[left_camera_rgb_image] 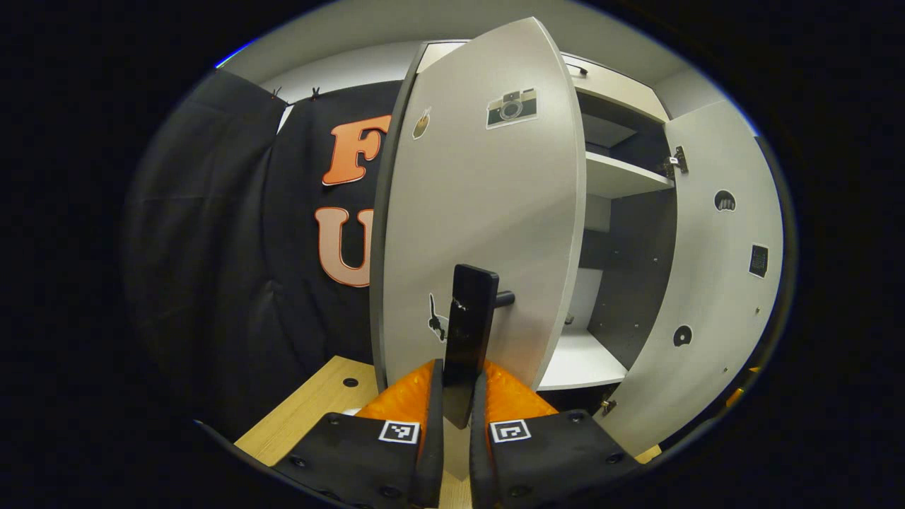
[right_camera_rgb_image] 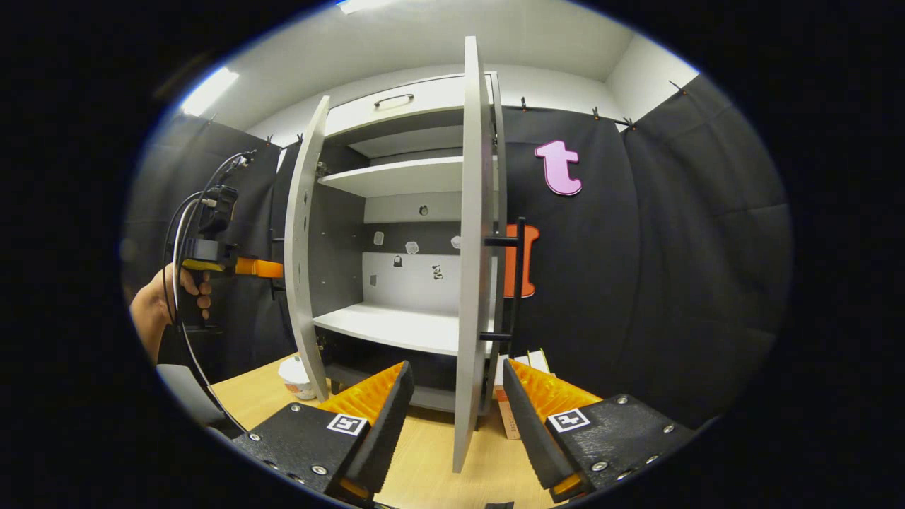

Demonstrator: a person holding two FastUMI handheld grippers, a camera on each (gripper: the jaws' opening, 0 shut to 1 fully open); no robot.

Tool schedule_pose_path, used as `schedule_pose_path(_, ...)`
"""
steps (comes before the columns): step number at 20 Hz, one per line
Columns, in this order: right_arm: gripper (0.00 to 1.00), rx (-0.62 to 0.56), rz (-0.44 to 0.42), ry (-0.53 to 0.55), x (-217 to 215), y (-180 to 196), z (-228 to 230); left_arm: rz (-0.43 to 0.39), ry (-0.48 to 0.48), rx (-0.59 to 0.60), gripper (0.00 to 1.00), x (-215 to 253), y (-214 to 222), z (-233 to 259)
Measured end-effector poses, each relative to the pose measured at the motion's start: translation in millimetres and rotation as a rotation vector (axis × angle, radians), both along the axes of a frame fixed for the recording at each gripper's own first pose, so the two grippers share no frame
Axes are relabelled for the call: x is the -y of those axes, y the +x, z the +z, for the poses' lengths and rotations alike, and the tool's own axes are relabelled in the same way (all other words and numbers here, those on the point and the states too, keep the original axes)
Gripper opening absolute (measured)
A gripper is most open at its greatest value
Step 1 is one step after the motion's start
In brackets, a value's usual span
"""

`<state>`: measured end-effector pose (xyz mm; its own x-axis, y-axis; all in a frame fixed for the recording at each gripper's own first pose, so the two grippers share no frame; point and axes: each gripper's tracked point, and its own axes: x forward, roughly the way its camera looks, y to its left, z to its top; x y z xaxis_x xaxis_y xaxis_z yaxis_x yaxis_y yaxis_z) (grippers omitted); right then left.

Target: Open the right door of the double-door shoe cabinet with the right hand, and open the left door with the left hand.

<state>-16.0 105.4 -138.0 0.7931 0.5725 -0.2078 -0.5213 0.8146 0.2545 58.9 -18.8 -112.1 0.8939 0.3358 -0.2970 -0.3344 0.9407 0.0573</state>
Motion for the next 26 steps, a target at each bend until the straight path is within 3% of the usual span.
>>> schedule_pose_path(3, 0.80, 0.008, 0.022, -0.001, -10, 3, 1, 0.021, 0.017, 0.002, 0.16, -3, -3, 2)
schedule_pose_path(13, 0.80, 0.003, 0.089, 0.003, -42, 3, 3, 0.057, 0.052, 0.011, 0.15, -18, -11, 5)
schedule_pose_path(14, 0.80, 0.001, 0.094, 0.006, -44, 2, 3, 0.052, 0.068, 0.010, 0.10, -19, -11, 6)
schedule_pose_path(19, 0.80, 0.014, 0.103, 0.005, -52, 2, 11, 0.072, 0.148, 0.002, 0.12, -41, -22, 13)
schedule_pose_path(23, 0.80, 0.012, 0.106, 0.002, -59, 4, 11, 0.124, 0.141, 0.012, 0.12, -54, -28, 14)
schedule_pose_path(26, 0.80, 0.008, 0.115, -0.004, -63, 5, 10, 0.173, 0.221, 0.018, 0.08, -68, -38, 22)
